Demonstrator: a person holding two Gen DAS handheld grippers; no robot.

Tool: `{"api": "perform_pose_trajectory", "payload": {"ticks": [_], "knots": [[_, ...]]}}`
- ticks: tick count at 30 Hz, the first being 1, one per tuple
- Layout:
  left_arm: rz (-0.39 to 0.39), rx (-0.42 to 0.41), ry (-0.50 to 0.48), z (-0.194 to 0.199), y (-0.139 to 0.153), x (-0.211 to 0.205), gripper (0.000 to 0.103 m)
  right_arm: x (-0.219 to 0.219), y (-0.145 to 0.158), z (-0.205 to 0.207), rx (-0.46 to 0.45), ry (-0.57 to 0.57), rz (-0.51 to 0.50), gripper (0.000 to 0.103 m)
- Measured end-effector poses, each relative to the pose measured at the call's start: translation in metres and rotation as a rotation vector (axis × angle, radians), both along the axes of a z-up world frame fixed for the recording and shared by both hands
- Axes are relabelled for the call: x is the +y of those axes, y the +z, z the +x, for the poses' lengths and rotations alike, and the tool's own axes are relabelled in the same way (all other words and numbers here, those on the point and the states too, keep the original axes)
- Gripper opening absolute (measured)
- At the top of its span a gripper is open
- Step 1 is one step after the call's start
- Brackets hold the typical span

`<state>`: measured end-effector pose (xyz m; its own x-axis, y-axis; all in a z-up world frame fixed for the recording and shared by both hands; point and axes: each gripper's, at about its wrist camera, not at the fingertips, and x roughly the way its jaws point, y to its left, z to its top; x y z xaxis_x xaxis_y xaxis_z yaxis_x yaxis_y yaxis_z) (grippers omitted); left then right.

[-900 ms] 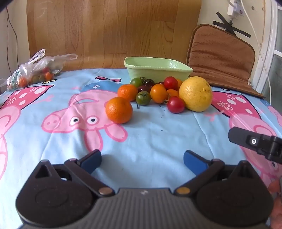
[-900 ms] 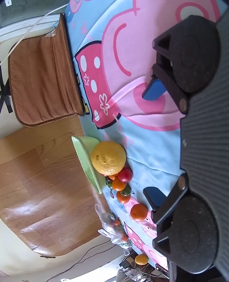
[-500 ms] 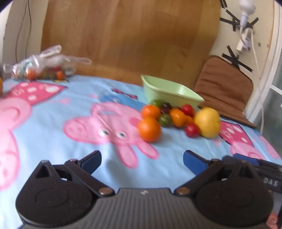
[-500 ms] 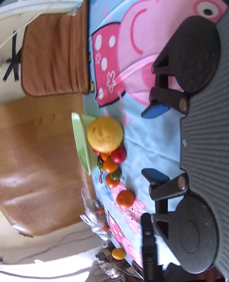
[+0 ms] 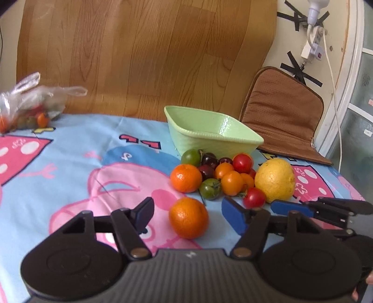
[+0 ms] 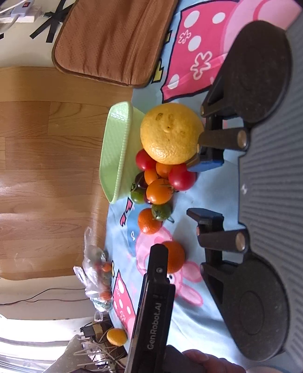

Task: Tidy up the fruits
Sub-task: 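Grasp a mandarin with the left tool while the right tool grasps a red cherry tomato, then carry both fruits over the green bowl and open both tools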

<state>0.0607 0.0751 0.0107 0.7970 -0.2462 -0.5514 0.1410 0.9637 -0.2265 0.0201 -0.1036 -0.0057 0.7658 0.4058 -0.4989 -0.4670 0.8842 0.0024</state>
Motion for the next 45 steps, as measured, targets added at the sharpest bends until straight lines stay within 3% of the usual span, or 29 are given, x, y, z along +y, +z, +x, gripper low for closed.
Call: {"api": "perform_pose_trajectory", "payload": {"ticks": [3, 5, 10, 13, 22, 27, 32, 40, 45], "knots": [[-0.005, 0.014, -0.016, 0.001, -0.007, -0.001, 0.052, -0.004, -0.004, 0.01, 0.046, -0.029, 0.018, 0.037], [-0.01, 0.026, -0.01, 0.001, -0.011, 0.0, 0.04, -0.002, -0.005, 0.017, 0.066, -0.034, 0.033, 0.037], [-0.06, 0.026, -0.001, -0.006, -0.012, 0.006, 0.039, 0.005, -0.003, 0.027, 0.067, -0.048, 0.033, 0.04], [-0.07, 0.026, -0.008, -0.014, -0.011, 0.005, 0.039, 0.002, -0.003, 0.03, 0.084, -0.052, 0.064, 0.034], [-0.109, 0.017, -0.072, -0.021, 0.003, -0.007, 0.039, -0.012, 0.003, -0.016, 0.053, 0.069, 0.119, 0.033], [-0.098, -0.028, -0.102, 0.017, 0.034, -0.018, 0.039, -0.027, 0.032, 0.0, -0.056, 0.038, 0.195, 0.034], [-0.133, -0.036, -0.082, 0.072, 0.053, -0.019, 0.039, -0.04, 0.052, 0.048, -0.076, 0.002, 0.259, 0.034], [-0.087, 0.048, -0.075, 0.169, 0.042, -0.038, 0.039, -0.039, 0.048, 0.135, 0.024, -0.038, 0.208, 0.034], [-0.061, 0.097, -0.048, 0.19, 0.023, -0.045, 0.042, -0.041, 0.033, 0.159, 0.091, -0.056, 0.172, 0.037]]}}
